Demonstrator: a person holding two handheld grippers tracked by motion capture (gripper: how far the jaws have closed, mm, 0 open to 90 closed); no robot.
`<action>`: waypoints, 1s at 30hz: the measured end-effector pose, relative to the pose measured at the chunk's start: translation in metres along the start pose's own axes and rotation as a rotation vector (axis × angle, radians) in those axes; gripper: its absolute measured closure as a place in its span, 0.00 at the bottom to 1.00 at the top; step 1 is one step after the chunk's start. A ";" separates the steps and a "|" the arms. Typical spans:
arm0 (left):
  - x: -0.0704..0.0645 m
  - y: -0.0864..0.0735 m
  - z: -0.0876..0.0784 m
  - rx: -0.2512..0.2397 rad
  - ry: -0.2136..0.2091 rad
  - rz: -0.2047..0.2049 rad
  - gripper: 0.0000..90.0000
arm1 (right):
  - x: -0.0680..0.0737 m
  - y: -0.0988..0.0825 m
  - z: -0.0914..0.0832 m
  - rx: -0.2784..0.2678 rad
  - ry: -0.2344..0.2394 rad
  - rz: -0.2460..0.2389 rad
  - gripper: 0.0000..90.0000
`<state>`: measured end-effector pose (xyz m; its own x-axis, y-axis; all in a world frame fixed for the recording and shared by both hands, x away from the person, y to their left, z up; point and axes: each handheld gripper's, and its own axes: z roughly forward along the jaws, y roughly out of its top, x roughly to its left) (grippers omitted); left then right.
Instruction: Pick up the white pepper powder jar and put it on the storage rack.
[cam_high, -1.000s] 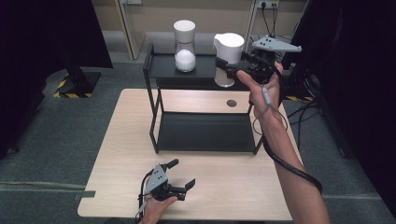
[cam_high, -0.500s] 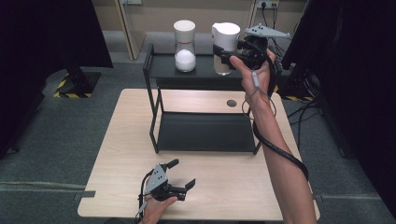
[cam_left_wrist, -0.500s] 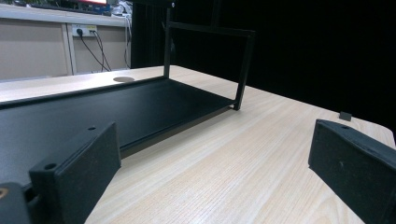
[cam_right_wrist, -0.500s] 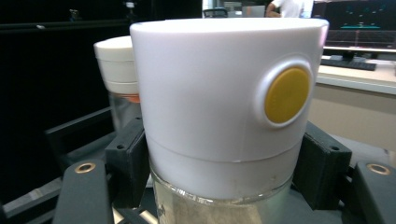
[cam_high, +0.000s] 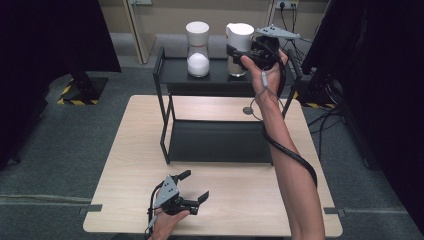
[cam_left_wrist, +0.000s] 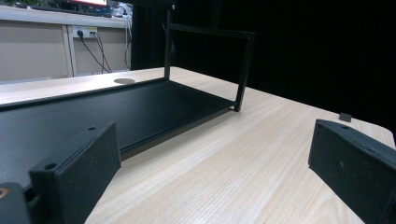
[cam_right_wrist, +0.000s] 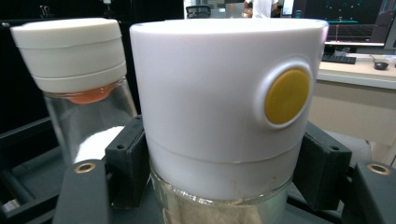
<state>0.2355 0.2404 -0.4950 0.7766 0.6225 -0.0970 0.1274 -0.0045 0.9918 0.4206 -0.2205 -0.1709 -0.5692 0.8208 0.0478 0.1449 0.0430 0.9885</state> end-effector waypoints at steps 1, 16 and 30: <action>0.000 0.000 0.000 0.000 0.000 0.000 0.02 | 0.000 -0.001 0.001 0.000 -0.001 0.001 0.34; 0.000 0.000 0.000 0.000 -0.001 -0.004 0.02 | 0.001 -0.006 0.007 -0.006 -0.013 0.000 0.34; 0.000 -0.001 0.001 0.006 -0.008 -0.011 0.02 | 0.008 -0.013 0.001 -0.019 -0.050 0.044 0.07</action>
<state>0.2358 0.2395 -0.4957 0.7800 0.6163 -0.1089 0.1401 -0.0023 0.9901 0.4152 -0.2139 -0.1835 -0.5219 0.8488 0.0843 0.1532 -0.0040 0.9882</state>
